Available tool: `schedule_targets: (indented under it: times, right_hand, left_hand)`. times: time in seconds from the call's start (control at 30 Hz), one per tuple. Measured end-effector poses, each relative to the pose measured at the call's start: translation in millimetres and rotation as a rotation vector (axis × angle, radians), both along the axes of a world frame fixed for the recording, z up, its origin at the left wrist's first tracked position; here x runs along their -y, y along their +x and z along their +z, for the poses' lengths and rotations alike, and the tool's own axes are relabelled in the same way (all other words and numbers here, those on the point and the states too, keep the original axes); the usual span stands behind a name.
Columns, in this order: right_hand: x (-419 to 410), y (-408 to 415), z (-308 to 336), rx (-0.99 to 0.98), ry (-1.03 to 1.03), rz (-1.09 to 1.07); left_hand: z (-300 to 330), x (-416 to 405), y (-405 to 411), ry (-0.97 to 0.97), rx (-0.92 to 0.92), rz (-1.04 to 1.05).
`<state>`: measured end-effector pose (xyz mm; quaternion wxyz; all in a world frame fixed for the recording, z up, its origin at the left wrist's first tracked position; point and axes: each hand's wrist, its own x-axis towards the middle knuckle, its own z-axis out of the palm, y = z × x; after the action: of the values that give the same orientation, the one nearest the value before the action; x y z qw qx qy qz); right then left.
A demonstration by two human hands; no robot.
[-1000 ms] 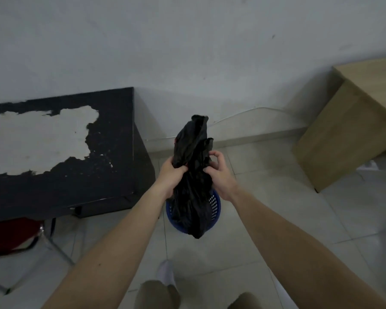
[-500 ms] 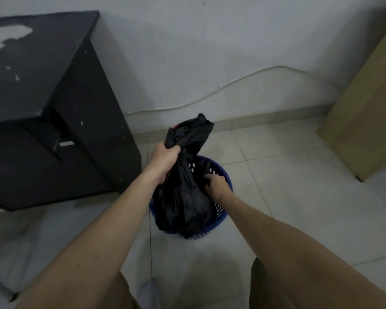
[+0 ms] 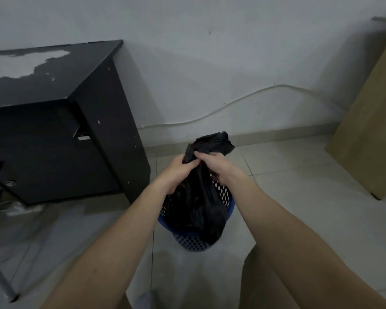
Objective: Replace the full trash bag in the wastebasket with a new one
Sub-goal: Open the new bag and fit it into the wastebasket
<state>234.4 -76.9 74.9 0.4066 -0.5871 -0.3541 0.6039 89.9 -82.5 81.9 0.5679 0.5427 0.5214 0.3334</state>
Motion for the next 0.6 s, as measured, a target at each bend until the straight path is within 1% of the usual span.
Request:
schedule_targets:
  times: [0.1, 0.13, 0.23, 0.3, 0.37, 0.43, 0.5, 0.53, 0.6]
  right_hand:
    - [-4, 12, 0, -0.087, -0.04, -0.113]
    - [-4, 23, 2, -0.123, -0.063, -0.157]
    - [-7, 55, 10, -0.198, -0.097, -0.29]
    - [-9, 65, 19, -0.203, -0.103, -0.302]
    - [-17, 66, 36, -0.267, -0.02, -0.309]
    - [-25, 64, 53, -0.303, 0.029, -0.294]
    - [-26, 64, 49, -0.232, -0.022, -0.213]
    - [-24, 65, 37, -0.148, -0.089, -0.164]
    - [-10, 68, 13, 0.031, -0.256, -0.071]
  left_hand:
    - [5, -2, -14, -0.068, 0.091, 0.11]
    - [8, -5, -22, -0.073, 0.096, 0.163]
    - [16, -15, -48, -0.002, -0.007, 0.302]
    - [22, -23, -60, 0.06, -0.055, 0.335]
    - [36, -28, -64, 0.141, -0.02, 0.328]
    - [44, -34, -66, 0.174, 0.015, 0.318]
    - [35, -35, -72, 0.125, -0.041, 0.294]
    - [24, -34, -77, 0.076, -0.107, 0.293]
    - [0, -32, -90, 0.011, -0.309, 0.298]
